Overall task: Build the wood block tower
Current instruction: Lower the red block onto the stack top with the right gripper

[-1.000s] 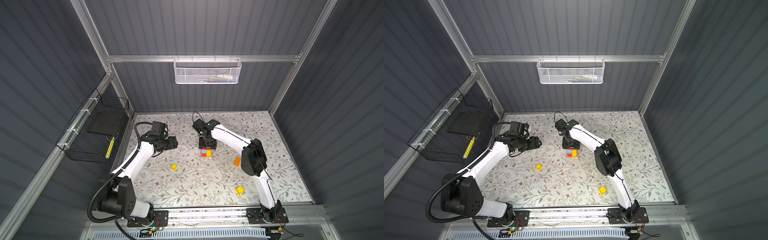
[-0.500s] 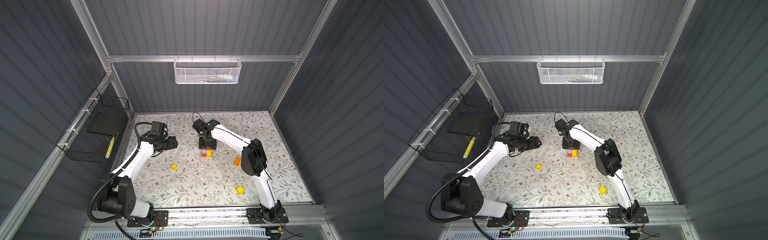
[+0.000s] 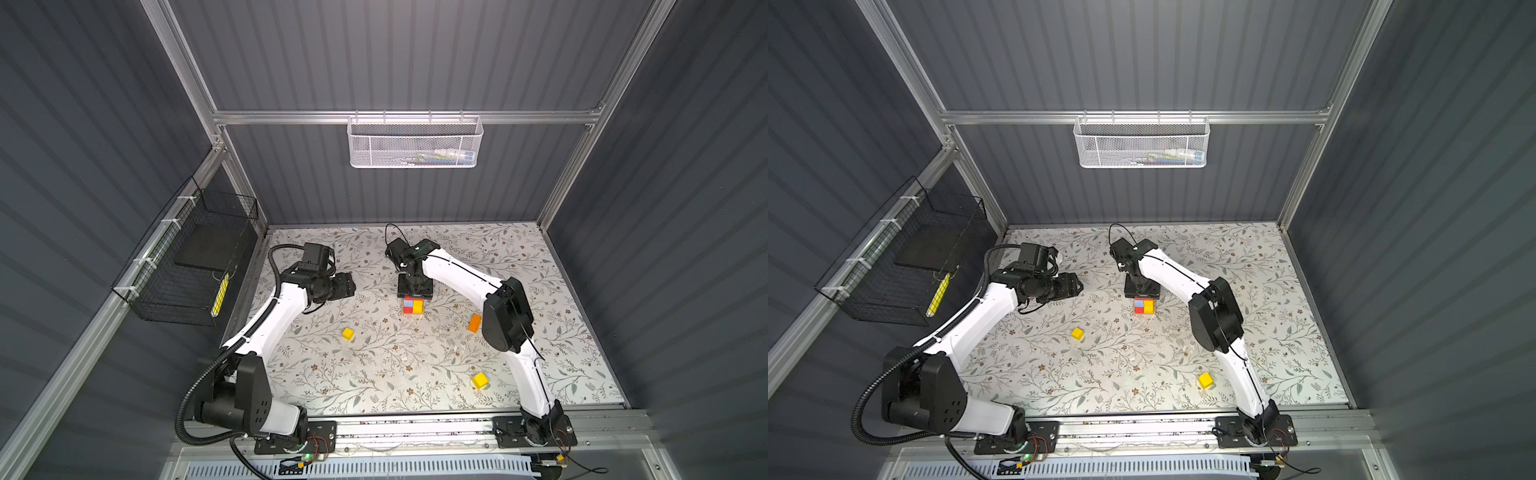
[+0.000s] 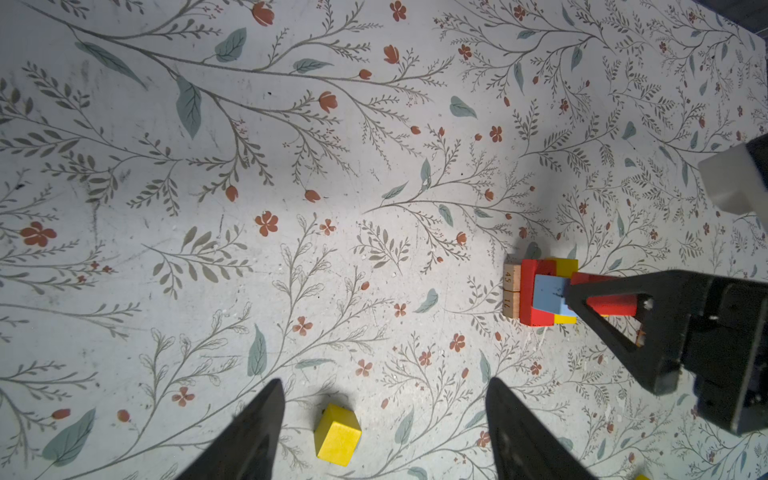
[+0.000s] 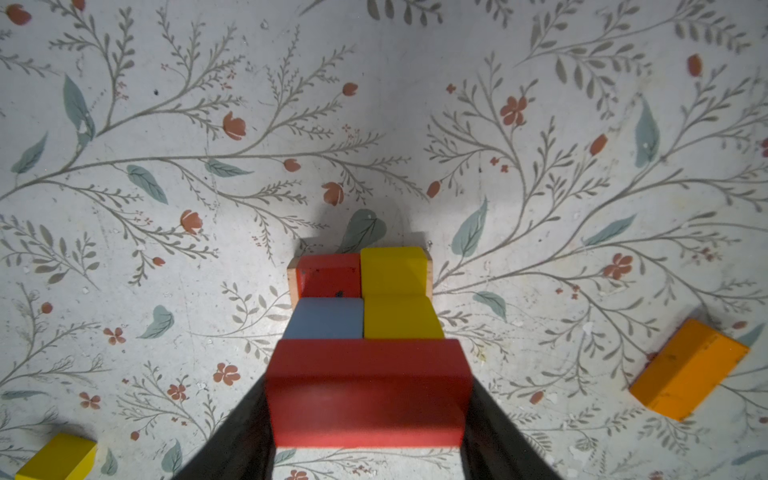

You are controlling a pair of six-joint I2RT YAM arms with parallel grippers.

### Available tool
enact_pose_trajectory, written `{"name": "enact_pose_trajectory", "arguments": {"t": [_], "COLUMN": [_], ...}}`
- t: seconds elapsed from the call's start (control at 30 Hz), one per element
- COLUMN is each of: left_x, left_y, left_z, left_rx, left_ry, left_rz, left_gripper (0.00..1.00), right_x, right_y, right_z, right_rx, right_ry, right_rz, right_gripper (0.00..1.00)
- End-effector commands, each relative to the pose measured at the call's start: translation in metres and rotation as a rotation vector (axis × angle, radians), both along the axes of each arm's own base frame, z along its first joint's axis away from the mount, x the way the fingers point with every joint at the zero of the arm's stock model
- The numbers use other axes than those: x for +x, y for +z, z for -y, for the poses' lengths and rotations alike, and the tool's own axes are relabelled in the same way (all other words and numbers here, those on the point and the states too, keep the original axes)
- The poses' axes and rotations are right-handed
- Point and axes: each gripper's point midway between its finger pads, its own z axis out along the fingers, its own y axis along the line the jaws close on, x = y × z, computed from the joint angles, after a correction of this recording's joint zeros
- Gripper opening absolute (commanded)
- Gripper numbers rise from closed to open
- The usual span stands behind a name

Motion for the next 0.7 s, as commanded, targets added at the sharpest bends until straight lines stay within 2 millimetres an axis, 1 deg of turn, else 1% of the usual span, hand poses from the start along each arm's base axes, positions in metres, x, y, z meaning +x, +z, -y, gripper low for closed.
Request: {"name": "enact_pose_trajectory", "arguments": {"t": [0.0,0.37,0.67], "left_x": [0.0008,0.0007,0.0008], "left_y": [0.0005,-0.0002,-0.0002], "left_z": [0.0008,0.0003,0.0004], "left_rx": [-0.005,-0.005,-0.006], "left_ry": [-0.023,-0.021,-0.022], "left_rz": [-0.001,-0.002,-0.001], "left_gripper": [0.76,0.76,0.76], "right_x": [-0.0017,-0.0024,-0.0022], "right_y": [0.0005,-0.0012,-0.0016], "right_z": [0.0014,0.0016,0.0013], "right_rx": [-0.004,-0.006,-0.005], "right_ry": [-0.011,-0.011,-0.011], "right_rz": [-0.013,-0.018,-0.018], "right_gripper": [0.63,0.67,0.73]}}
